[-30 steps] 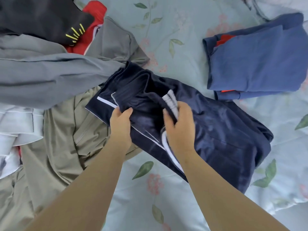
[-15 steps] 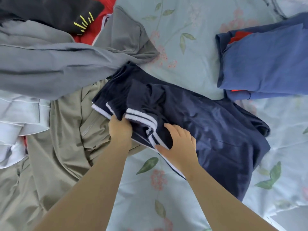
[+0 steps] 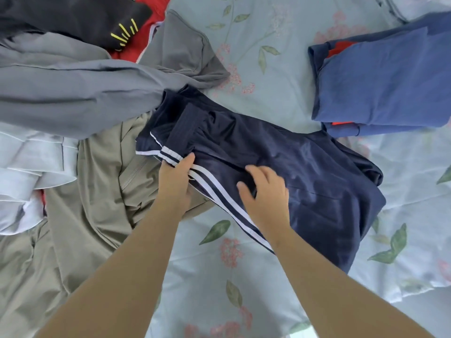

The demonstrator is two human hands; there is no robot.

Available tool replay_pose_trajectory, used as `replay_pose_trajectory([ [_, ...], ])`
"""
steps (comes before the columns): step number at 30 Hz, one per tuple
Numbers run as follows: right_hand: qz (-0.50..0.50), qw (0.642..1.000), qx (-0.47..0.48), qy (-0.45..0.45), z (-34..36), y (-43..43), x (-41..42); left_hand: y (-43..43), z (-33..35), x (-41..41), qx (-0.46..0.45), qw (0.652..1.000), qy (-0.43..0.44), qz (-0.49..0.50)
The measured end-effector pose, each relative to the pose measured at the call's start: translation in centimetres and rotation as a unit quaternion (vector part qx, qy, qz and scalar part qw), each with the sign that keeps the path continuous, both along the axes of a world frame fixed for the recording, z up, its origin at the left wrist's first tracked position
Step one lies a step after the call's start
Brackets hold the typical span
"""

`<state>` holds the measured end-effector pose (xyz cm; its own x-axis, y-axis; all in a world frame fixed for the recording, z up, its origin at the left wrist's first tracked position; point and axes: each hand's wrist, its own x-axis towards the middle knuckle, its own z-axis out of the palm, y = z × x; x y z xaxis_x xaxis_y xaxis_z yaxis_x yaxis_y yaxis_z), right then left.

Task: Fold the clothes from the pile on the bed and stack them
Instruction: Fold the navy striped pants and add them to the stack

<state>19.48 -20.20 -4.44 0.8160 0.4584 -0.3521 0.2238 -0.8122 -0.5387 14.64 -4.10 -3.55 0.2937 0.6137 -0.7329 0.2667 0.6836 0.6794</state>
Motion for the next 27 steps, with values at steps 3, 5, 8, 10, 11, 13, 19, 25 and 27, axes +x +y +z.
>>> replay_pose_trajectory([
  [3, -0.068, 0.994, 0.079, 0.013, 0.0, 2.4, 3.4, 1.0, -0.8, -0.7, -0.003, 1.0, 0.023, -0.018],
  [5, -0.084, 0.99, 0.08, 0.081, -0.3, 4.6, 5.8, 1.4, -1.0, -0.7, 0.008, 1.0, 0.006, -0.016],
  [8, -0.117, 0.972, 0.087, 0.182, -1.6, 7.3, 8.1, 2.2, -0.6, -0.1, 0.007, 0.997, -0.058, -0.052],
  [10, -0.118, 0.972, 0.068, 0.19, -2.5, 8.1, 8.8, 2.6, -0.4, 0.3, -0.022, 0.991, -0.066, -0.116],
  [11, -0.129, 0.976, 0.06, 0.162, -2.7, 8.2, 9.0, 2.8, -0.5, 0.4, -0.025, 0.99, -0.055, -0.127],
  [13, -0.182, 0.97, 0.111, 0.113, -2.5, 7.7, 9.0, 3.0, -1.1, 0.3, 0.007, 0.997, 0.004, -0.077],
  [19, -0.109, 0.987, 0.098, 0.073, -1.3, 3.5, 7.4, -1.2, -1.0, 0.9, 0.116, 0.986, 0.117, 0.021],
  [25, -0.1, 0.985, -0.136, -0.041, -0.2, -5.3, 7.8, -8.6, -1.2, -0.2, -0.043, 0.993, 0.11, 0.016],
  [27, -0.099, 0.98, -0.165, -0.059, -0.2, -8.0, 8.6, -11.2, -1.3, -0.6, -0.071, 0.992, 0.099, -0.008],
])
